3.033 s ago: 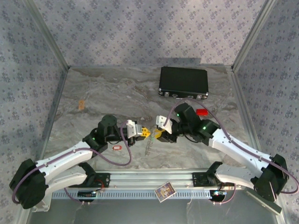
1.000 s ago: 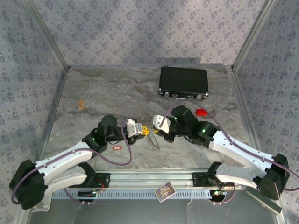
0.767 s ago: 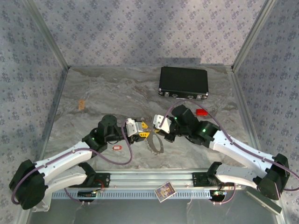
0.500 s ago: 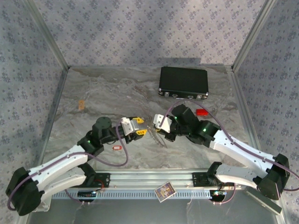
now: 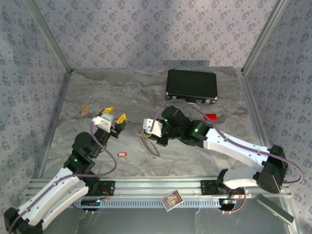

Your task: Put the keys on the keyring

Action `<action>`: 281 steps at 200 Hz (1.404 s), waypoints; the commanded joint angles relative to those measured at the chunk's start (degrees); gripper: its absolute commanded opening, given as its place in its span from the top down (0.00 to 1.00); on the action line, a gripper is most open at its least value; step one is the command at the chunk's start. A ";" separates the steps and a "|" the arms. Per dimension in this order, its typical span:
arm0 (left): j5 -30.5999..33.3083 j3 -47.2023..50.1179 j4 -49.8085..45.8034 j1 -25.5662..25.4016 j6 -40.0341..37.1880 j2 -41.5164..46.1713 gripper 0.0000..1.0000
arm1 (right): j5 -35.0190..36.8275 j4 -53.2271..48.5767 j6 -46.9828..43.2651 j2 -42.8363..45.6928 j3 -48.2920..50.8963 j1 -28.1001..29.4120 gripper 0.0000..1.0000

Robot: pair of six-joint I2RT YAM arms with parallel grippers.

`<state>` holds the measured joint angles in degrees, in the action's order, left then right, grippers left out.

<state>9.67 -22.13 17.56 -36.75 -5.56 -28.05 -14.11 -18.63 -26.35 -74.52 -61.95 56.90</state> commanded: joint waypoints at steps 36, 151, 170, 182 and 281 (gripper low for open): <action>11.03 -2.21 -7.80 4.61 8.68 4.76 0.41 | -3.85 16.59 7.88 -9.09 -4.13 2.68 1.00; 10.94 -1.27 -11.25 7.85 13.35 0.83 0.37 | 4.45 7.47 1.65 -14.99 7.30 -10.23 1.00; 10.74 -0.99 -10.89 8.32 13.83 0.05 0.37 | 7.12 4.33 -0.79 -15.83 7.94 -11.09 1.00; 10.55 -0.99 -10.84 8.69 14.03 -0.56 0.37 | 8.98 3.04 -1.71 -16.24 8.24 -11.37 1.00; 7.52 -1.47 -11.88 11.39 17.68 -4.35 0.34 | 20.88 -6.98 -6.09 -22.31 6.19 -11.84 1.00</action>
<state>18.83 -22.46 5.96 -26.06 10.46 -31.70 1.91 -21.19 -30.74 -95.48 -54.08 45.34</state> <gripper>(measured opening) 0.652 0.052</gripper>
